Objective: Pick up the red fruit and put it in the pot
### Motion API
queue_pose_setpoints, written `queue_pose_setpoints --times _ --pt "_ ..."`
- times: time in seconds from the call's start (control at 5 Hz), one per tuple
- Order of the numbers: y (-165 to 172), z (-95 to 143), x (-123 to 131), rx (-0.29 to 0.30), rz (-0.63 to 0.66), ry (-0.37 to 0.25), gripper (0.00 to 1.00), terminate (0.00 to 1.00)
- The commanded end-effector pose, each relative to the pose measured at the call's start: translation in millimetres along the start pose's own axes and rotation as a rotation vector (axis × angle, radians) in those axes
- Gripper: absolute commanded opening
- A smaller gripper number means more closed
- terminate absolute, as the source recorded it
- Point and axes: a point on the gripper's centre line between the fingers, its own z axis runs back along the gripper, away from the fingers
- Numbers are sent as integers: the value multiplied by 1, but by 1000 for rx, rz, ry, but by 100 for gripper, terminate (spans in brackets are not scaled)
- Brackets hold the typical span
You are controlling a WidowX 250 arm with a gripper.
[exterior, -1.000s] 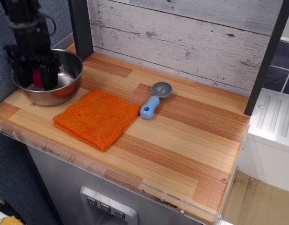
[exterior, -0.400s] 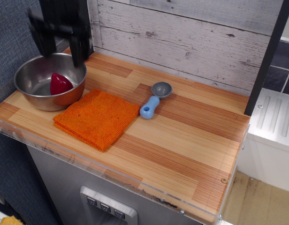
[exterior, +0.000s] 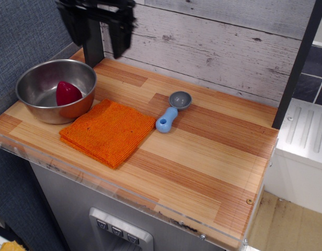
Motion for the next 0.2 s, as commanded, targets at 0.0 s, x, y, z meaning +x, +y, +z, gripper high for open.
queue_pose_setpoints --times 0.0 --pt "-15 13 -6 -25 -9 -52 100 100"
